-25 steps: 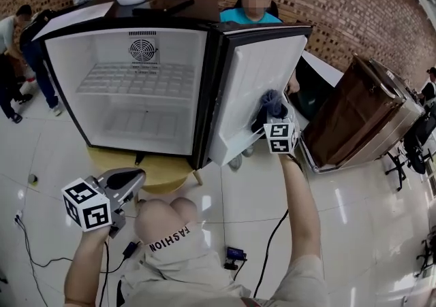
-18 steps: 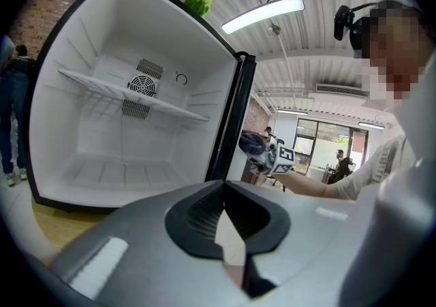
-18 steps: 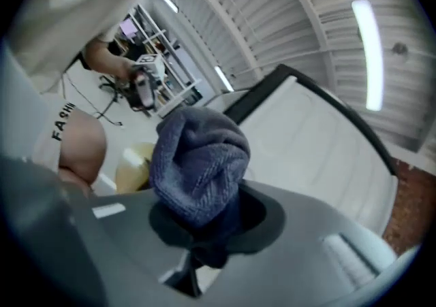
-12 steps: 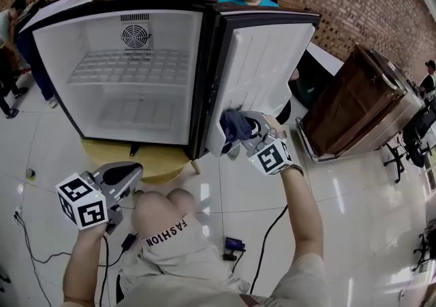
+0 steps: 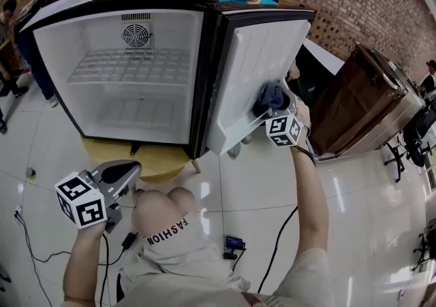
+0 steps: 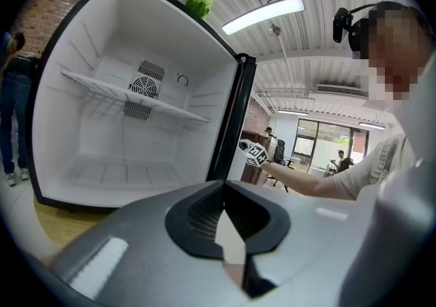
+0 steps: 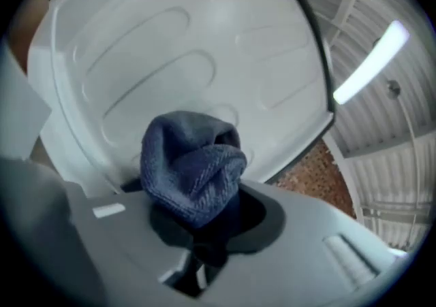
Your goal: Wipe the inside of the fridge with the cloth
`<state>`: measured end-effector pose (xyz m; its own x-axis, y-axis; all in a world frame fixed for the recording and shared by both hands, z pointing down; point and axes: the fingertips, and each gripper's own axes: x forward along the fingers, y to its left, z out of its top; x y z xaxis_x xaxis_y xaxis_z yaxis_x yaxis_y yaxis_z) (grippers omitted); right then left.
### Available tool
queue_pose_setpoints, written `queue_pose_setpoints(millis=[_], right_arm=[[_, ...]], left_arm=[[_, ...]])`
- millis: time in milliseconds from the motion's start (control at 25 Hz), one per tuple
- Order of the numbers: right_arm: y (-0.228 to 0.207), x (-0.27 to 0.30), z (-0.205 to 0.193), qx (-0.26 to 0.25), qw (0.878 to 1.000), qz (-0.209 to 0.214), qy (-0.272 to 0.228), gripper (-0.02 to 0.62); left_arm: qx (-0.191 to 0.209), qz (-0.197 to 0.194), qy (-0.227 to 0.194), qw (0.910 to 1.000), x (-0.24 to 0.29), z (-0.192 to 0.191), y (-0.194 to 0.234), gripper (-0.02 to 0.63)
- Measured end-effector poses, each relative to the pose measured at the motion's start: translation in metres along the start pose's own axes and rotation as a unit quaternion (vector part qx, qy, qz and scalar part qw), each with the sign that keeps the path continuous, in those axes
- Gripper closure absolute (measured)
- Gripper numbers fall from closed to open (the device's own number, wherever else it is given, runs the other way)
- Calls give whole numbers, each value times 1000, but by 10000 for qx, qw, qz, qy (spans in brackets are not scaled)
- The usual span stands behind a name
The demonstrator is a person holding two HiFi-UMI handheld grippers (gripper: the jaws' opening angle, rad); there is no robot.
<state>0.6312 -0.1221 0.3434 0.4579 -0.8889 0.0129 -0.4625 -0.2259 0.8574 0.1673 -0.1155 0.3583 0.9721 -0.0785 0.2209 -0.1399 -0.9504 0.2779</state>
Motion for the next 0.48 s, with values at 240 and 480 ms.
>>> queue_pose_setpoints(millis=[240, 480], right_arm=[[-50, -136, 65, 2314, 9559, -536, -1726, 538], [68, -182, 103, 2003, 9486, 888, -2282, 538]], left_arm=[[34, -39, 31, 10000, 6, 0, 1, 601], [38, -133, 143, 9998, 11, -8, -6, 601]])
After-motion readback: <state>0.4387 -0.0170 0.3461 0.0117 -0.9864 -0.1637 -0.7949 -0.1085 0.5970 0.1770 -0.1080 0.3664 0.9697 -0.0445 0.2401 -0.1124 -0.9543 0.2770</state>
